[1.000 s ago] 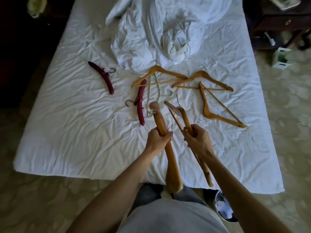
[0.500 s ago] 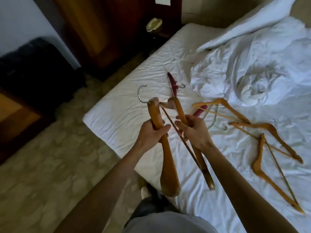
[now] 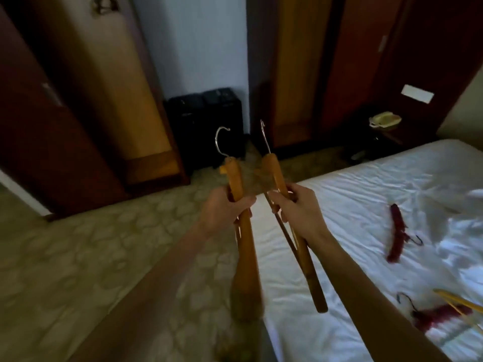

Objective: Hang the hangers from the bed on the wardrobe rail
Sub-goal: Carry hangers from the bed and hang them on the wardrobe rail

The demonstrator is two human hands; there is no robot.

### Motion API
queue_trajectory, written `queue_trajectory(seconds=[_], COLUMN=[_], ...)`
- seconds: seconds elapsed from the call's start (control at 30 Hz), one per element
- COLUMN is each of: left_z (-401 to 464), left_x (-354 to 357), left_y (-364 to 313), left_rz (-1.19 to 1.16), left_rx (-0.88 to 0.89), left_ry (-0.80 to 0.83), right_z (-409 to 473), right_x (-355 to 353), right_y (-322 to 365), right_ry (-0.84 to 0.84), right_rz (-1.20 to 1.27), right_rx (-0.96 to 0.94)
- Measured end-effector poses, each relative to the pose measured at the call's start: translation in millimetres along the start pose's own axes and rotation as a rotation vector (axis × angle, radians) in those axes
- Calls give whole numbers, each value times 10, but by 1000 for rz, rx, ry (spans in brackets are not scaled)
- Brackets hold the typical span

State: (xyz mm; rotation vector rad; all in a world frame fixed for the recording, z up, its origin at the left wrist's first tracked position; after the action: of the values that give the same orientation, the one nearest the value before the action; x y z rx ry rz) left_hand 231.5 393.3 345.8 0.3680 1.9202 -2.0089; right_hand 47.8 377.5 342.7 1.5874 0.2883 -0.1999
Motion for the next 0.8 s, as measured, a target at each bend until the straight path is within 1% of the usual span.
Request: queue_trajectory(seconds=[0.1,0.23,0.47,0.63,0.8], left_z=[347,787,1690,2601,3639], left_x=[-857,-1881,-3230,-4069,-5006], left_y=[107,172,385,691,962], left_rz=[0,-26,-46,-40,-23], left_rx=[16,18,20,36,62], left_ry=[-97,-206,-332,-371,-396], right_z=[464,1043,2046,2958,4136], right_x=[700,1523,2687,3477,4210], right_y=[437,1034,1918,2343,2795], right_ry=[98,168,257,303,369], right_rz=[32,105,135,126,132], right_rx=[-19,-56,-71,-104,-126])
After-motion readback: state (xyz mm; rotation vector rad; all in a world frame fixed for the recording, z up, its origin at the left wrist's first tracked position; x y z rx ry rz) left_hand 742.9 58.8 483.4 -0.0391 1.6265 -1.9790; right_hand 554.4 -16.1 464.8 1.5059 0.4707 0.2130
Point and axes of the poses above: each hand's wrist, its own z-axis towards the middle knuckle, its own x-axis out of the palm, y = z × x, the point moved 1 cm from there along z, towards the middle knuckle, and after that the axes turned 7 degrees about x, right-handed, at the moved point
